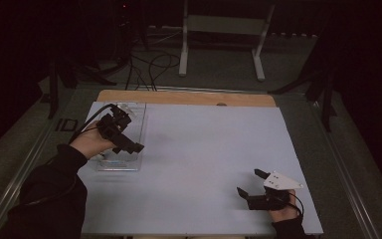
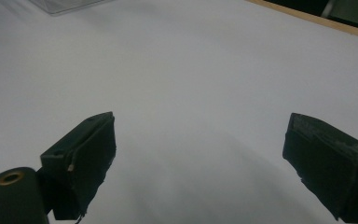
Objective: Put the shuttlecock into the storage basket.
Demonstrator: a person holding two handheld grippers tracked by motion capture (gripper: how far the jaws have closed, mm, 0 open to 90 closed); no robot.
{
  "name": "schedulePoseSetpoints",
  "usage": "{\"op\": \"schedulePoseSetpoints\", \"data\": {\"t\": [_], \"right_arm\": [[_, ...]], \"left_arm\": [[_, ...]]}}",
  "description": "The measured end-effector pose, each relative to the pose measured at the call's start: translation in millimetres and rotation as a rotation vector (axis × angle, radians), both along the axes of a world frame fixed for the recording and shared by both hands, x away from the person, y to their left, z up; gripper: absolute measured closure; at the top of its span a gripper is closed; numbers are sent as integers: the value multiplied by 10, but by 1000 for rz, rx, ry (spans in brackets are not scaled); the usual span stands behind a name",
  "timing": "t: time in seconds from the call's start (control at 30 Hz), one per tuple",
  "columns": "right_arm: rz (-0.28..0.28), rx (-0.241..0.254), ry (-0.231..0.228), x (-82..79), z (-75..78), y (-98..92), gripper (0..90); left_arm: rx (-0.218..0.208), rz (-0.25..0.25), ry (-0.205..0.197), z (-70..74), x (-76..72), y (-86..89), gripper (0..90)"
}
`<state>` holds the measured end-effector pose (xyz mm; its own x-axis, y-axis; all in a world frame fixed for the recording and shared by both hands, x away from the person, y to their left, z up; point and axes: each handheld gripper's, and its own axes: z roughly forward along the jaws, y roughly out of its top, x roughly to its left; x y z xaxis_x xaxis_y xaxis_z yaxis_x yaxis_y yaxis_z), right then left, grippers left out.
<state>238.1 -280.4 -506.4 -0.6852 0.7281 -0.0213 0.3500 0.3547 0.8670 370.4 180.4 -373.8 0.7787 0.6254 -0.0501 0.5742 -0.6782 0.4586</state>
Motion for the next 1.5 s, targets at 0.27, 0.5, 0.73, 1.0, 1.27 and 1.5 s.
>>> {"op": "schedulePoseSetpoints", "data": {"t": [0.27,0.5,0.73,1.0,1.27,1.5], "right_arm": [[1,-1,0,-1,0,2,92],[2,-1,2,0,-1,4,92],[2,2,1,2,-1,0,92],[2,2,0,3,-1,-1,92],[3,2,-1,2,1,-3,92],[4,2,-1,2,2,-4,92]], "left_arm": [[-9,-40,-6,15,-10,-139,1],[-17,-72,-11,10,-15,-279,0],[-40,-101,-14,13,-18,-438,0],[-51,-142,-11,1,-28,-600,0],[-60,-179,-7,-20,-50,-748,1],[-70,-206,-8,-61,-92,-879,1]]}}
